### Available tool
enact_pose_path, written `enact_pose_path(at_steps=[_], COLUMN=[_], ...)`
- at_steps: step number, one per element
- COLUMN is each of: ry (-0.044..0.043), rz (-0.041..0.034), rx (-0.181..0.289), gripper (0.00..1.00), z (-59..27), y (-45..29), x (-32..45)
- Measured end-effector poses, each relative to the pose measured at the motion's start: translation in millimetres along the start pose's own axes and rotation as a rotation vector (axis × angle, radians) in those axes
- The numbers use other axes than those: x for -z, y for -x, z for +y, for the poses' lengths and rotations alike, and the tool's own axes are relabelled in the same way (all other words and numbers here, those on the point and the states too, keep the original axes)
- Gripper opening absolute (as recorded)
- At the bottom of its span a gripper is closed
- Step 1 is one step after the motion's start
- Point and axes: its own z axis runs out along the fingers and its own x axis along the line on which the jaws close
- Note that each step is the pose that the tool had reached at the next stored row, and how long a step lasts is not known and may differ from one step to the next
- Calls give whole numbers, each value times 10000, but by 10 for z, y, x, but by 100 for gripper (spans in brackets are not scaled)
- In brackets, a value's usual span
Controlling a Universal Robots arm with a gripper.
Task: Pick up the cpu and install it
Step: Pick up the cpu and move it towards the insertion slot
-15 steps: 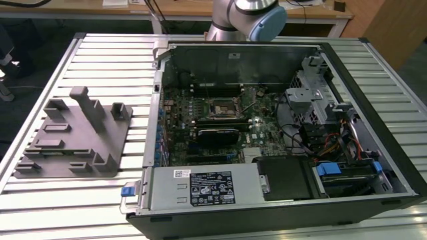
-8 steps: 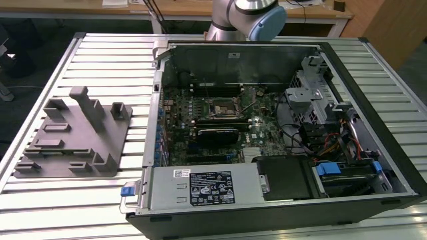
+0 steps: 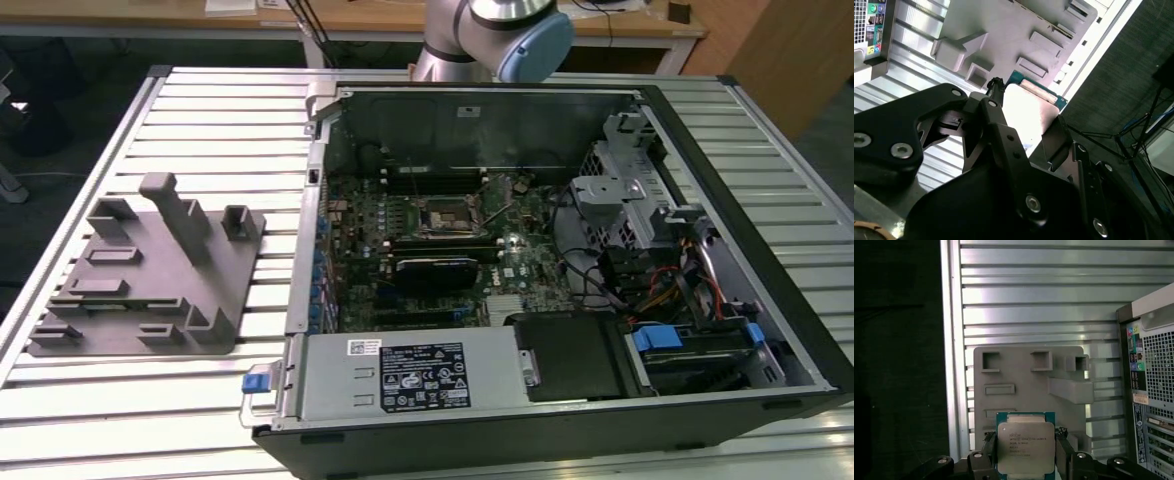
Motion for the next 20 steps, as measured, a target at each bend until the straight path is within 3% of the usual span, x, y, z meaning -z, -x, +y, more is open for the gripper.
enact_pose_path(at_steps=[10, 15, 20], ry=[-2, -2, -2], rz=[1, 0, 2], rx=[0, 0, 1], gripper=[55, 55, 55], z=[6, 13, 24], y=[72, 172, 321], x=[-8, -19, -36])
